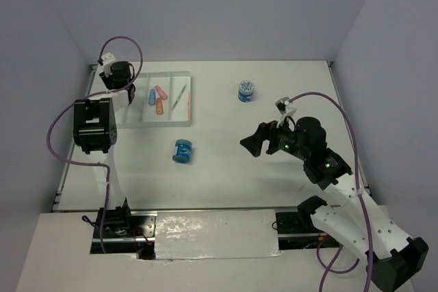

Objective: Sort the stationery into containers
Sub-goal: Place the stationery in the storage box.

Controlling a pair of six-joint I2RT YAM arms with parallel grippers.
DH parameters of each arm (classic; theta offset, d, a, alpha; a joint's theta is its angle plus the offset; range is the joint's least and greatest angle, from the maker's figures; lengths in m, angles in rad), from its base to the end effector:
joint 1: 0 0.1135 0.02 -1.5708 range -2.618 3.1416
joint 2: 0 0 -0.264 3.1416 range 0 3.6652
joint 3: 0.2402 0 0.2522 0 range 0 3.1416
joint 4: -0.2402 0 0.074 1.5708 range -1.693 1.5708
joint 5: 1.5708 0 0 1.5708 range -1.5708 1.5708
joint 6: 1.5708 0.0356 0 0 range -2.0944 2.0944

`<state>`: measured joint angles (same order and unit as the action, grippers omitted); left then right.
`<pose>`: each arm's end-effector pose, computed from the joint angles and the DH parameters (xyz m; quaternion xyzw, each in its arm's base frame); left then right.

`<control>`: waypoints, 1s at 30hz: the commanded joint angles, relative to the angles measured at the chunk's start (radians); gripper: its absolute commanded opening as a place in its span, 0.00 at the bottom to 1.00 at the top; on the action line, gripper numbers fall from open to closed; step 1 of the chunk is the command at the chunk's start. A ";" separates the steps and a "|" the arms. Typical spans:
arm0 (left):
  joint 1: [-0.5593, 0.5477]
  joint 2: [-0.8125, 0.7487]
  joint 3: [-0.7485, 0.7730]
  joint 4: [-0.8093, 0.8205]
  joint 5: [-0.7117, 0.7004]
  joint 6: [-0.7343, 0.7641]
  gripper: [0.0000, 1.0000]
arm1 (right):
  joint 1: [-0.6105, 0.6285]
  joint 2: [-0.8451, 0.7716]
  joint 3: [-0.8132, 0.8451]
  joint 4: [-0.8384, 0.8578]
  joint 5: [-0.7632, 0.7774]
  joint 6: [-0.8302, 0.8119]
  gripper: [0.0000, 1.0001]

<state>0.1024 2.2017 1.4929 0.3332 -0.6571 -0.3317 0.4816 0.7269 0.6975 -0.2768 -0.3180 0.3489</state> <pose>0.4910 0.0723 0.1753 -0.3458 0.7250 0.2041 0.5596 0.1474 0.0896 0.3092 -0.1462 0.7885 0.3523 0.4824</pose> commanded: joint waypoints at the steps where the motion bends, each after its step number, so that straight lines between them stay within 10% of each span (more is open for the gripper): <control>1: -0.010 -0.121 -0.051 0.061 -0.065 -0.036 0.27 | -0.003 -0.024 0.017 0.041 -0.016 -0.019 1.00; 30: -0.029 -0.186 -0.243 0.112 -0.110 -0.129 0.49 | 0.002 -0.049 0.003 0.050 -0.053 -0.018 1.00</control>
<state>0.0814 2.0426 1.2369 0.3740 -0.7235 -0.4511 0.4816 0.6781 0.6975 -0.2764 -0.3561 0.3462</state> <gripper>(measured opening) 0.498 0.996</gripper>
